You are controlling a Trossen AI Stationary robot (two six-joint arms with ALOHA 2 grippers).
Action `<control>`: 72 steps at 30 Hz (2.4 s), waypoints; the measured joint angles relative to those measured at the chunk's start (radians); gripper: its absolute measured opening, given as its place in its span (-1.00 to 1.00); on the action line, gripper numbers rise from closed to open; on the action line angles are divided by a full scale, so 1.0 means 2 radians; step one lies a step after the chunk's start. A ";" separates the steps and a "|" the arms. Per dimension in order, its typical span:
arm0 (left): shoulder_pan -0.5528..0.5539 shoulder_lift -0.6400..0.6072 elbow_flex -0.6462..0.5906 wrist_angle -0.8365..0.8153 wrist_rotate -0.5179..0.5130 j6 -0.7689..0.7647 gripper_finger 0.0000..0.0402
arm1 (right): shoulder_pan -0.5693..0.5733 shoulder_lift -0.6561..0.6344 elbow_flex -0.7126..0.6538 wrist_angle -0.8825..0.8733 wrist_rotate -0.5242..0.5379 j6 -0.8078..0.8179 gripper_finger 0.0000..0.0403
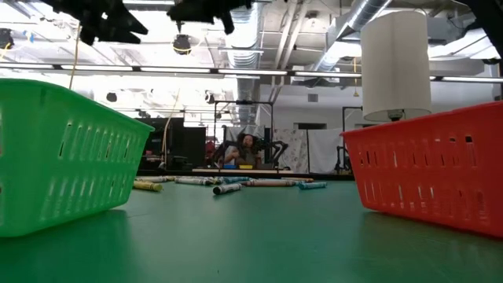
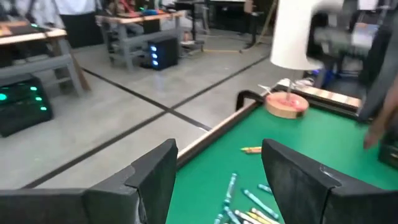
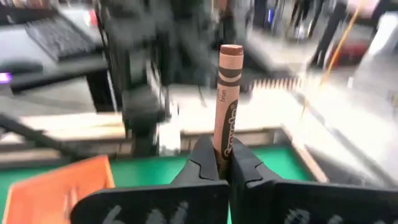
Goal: Sort crayons
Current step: Put the brown crayon into the orange bin
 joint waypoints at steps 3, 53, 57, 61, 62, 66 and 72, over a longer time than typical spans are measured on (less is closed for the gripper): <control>0.000 -0.010 0.000 -0.001 -0.005 0.008 0.10 | 0.009 0.016 0.000 -0.031 -0.001 0.012 -1.00; 0.000 -0.016 0.000 -0.023 -0.002 0.004 0.10 | 0.087 0.386 0.252 0.175 -0.160 0.009 -1.00; 0.000 -0.016 0.000 -0.023 -0.002 0.004 0.10 | 0.090 0.403 0.251 0.191 -0.162 0.010 -1.00; 0.000 -0.016 0.000 -0.023 -0.002 0.004 0.10 | 0.091 0.408 0.250 0.198 -0.164 0.011 -1.00; 0.000 -0.016 0.000 -0.023 -0.003 0.004 0.10 | 0.091 0.408 0.250 0.196 -0.164 0.010 -1.00; 0.000 -0.016 0.000 -0.023 -0.003 0.004 0.10 | 0.091 0.408 0.250 0.194 -0.164 0.010 -0.95; 0.000 -0.016 0.000 -0.023 -0.003 0.004 0.10 | 0.091 0.408 0.250 0.195 -0.163 0.009 -0.76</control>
